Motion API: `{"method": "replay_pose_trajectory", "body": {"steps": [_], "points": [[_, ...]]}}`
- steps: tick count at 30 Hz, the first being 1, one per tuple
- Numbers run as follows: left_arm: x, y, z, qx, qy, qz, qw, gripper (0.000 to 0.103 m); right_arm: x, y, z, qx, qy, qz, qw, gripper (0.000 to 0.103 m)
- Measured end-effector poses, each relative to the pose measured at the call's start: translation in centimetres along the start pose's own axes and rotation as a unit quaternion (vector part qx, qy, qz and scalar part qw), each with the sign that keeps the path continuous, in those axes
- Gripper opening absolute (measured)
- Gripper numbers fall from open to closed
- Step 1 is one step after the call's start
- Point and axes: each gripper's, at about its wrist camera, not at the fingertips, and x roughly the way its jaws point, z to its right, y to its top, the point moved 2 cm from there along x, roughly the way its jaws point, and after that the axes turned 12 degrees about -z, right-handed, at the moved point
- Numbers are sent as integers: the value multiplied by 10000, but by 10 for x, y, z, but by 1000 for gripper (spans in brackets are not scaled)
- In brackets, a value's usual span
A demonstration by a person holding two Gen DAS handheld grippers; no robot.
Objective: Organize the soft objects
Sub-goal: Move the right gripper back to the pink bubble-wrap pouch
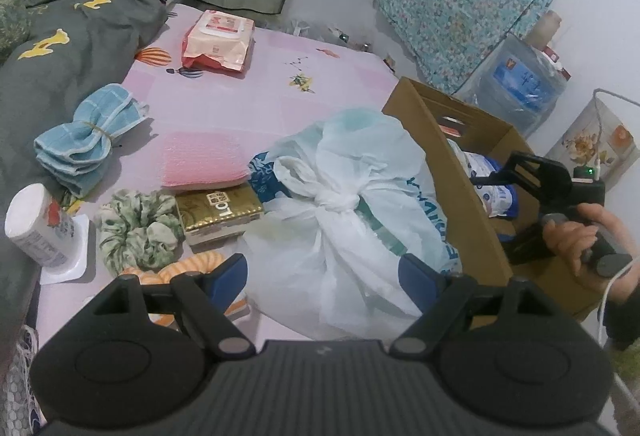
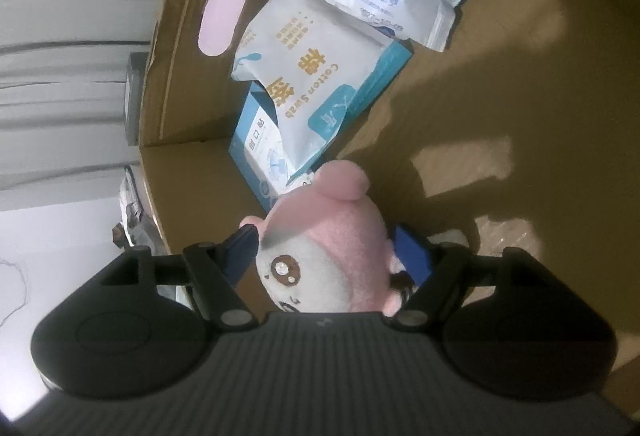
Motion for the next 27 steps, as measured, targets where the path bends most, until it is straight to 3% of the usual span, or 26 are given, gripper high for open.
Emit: {"method": "replay_pose_trajectory", "body": {"steps": [4, 12, 15, 20, 27], "points": [[-11, -6, -5, -13, 187, 234, 9995, 84, -7, 6, 2, 6, -76, 177, 9998, 77], [-37, -16, -20, 14, 835, 747, 9937, 85, -57, -13, -21, -784, 20, 819, 9936, 77], [-41, -17, -25, 12, 977, 844, 9916, 85, -67, -28, -41, -1215, 212, 814, 9890, 77], [-44, -14, -31, -128, 1160, 1154, 9864, 85, -56, -62, -93, -2174, 488, 310, 9744, 78], [-31, 13, -43, -335, 1194, 1227, 9847, 84, 16, -113, -172, -3317, 622, -860, 9374, 78]]}}
